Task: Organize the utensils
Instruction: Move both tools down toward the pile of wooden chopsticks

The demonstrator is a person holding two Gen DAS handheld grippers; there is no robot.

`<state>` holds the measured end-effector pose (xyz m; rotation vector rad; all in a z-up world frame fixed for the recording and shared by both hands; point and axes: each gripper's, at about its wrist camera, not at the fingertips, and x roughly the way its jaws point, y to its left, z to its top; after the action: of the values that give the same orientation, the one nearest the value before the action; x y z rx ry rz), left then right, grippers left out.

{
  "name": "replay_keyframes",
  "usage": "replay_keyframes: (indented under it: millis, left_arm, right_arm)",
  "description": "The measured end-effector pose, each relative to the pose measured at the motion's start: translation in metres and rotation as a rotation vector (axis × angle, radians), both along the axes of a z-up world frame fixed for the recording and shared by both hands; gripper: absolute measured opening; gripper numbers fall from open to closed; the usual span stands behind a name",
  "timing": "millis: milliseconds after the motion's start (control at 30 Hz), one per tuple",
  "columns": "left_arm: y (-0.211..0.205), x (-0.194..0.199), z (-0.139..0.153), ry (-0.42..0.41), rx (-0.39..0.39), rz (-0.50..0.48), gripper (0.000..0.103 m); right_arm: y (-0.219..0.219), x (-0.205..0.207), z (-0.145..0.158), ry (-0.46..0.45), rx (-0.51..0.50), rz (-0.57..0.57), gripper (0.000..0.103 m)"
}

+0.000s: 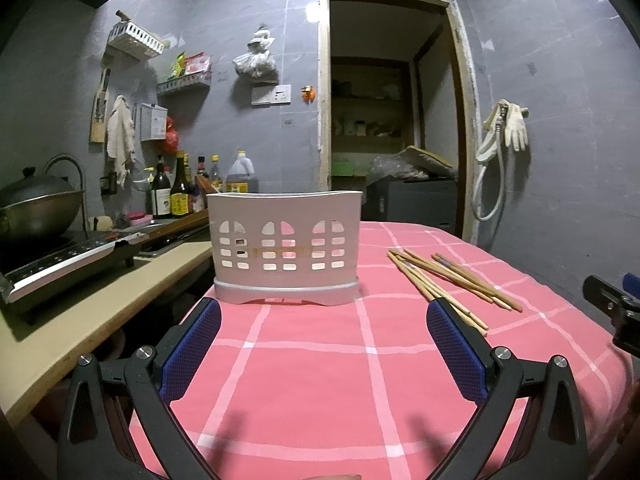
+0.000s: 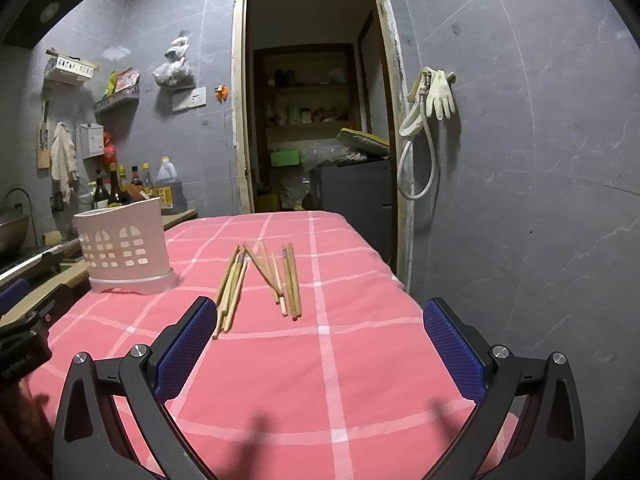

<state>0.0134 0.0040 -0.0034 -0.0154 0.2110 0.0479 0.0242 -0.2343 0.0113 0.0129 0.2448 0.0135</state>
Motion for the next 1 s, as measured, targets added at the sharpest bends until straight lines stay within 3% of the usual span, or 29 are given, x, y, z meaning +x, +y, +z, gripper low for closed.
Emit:
replay_keyframes:
  millis: [233, 567, 700, 933, 1000]
  left_arm:
    - [0.001, 0.011, 0.005, 0.015, 0.017, 0.027, 0.101]
    - [-0.001, 0.052, 0.033, 0.08, -0.001, -0.011, 0.101]
    - [-0.008, 0.077, 0.034, 0.163, -0.026, -0.06, 0.101]
    - [-0.03, 0.117, 0.028, 0.314, -0.026, -0.159, 0.1]
    - [-0.035, 0.128, 0.026, 0.349, -0.026, -0.176, 0.1]
  right_arm:
    - [-0.007, 0.008, 0.011, 0.01, 0.012, -0.024, 0.103]
    - [-0.015, 0.047, 0.034, 0.022, -0.014, 0.071, 0.103]
    - [-0.02, 0.069, 0.035, 0.06, -0.021, 0.102, 0.103]
    - [-0.034, 0.116, 0.037, 0.205, 0.013, 0.172, 0.103]
    - [-0.037, 0.127, 0.036, 0.234, 0.015, 0.197, 0.098]
